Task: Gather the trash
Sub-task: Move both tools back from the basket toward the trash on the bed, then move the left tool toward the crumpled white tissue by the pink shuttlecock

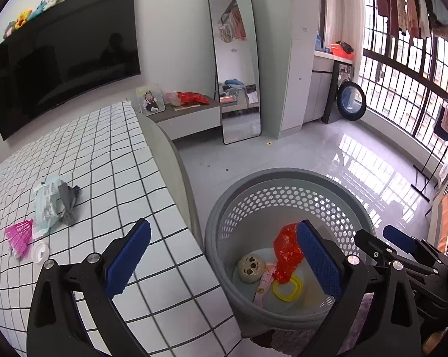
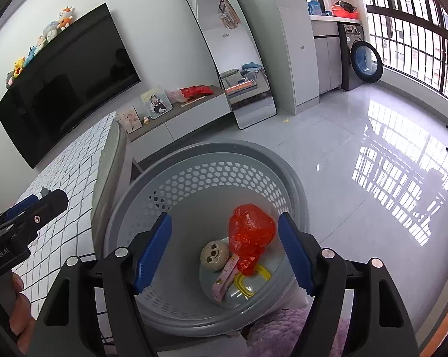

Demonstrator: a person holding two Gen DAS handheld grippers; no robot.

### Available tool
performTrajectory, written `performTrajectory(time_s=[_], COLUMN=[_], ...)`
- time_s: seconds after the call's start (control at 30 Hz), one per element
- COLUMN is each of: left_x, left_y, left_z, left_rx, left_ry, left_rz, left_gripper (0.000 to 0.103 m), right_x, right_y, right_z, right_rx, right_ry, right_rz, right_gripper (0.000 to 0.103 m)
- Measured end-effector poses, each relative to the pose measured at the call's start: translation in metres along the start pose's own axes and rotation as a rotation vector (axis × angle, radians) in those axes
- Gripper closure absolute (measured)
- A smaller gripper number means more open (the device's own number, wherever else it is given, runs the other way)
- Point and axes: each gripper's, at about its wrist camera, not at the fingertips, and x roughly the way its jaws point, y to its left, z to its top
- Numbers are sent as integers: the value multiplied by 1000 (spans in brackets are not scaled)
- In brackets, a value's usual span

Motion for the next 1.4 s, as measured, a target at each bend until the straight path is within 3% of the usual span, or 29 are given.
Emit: performTrajectory(time_s=[0.23,0.57,1.0,1.2,1.4], left_x=[-33,-65,-65,-52,-36], left_y=[49,140,272,316,327], left_z=[-9,-33,-71,-77,-78], left_rx=[-37,-137,-277,-341,-345], left_ry=[-17,-19,74,112,134], left_rz=[96,258,447,442,409], left_gripper=[7,7,7,7,7], right_x=[-15,-5,28,42,52], right_y=[55,152,251,276,287], right_z=[-4,-16,-25,-23,-20], right_rx=[-60,-211,-348,-386,-394], right_ry=[-16,44,135,166,175], right_rz=[72,177,242,239,224], right_gripper=[30,30,30,30,30])
